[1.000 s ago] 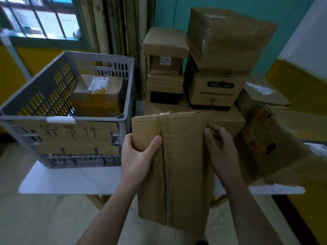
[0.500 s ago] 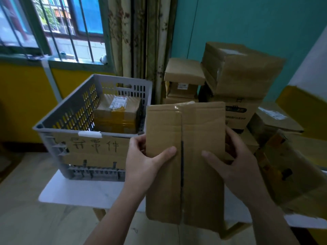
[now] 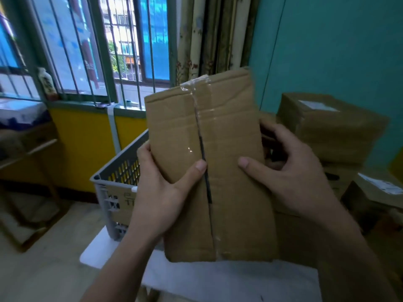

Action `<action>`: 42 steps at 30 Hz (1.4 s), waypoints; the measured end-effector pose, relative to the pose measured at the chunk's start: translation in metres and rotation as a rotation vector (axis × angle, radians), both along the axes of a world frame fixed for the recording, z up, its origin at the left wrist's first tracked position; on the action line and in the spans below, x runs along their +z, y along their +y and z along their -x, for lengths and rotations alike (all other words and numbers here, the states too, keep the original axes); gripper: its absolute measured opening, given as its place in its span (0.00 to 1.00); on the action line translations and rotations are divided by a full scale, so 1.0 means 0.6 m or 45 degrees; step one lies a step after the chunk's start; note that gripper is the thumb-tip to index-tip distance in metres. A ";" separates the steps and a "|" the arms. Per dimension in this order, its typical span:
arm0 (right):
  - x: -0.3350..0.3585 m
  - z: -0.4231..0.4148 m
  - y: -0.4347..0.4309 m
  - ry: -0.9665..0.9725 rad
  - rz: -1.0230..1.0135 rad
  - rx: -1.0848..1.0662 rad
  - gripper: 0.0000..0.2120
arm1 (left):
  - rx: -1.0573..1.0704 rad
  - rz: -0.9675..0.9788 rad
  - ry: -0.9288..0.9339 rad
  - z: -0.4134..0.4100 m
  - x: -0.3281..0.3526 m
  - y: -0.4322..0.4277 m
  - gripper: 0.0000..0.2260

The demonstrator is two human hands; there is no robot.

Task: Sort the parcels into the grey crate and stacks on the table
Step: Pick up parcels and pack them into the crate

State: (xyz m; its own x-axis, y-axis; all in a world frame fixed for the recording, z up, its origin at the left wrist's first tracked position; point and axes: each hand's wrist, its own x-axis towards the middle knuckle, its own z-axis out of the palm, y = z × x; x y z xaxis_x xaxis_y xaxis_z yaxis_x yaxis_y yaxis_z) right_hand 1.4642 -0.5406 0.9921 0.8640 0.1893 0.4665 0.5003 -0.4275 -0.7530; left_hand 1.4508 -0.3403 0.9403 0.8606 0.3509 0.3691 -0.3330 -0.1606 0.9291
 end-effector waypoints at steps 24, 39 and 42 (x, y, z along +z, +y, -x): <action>0.084 -0.309 0.187 0.130 0.314 0.251 0.31 | 0.453 0.349 0.060 -0.177 0.049 0.117 0.40; 0.012 -0.502 0.326 0.490 0.925 0.270 0.32 | 0.209 0.405 0.654 -0.264 -0.022 0.295 0.35; -0.002 -0.539 0.319 0.552 1.033 0.239 0.31 | 0.099 0.322 0.707 -0.295 -0.047 0.297 0.37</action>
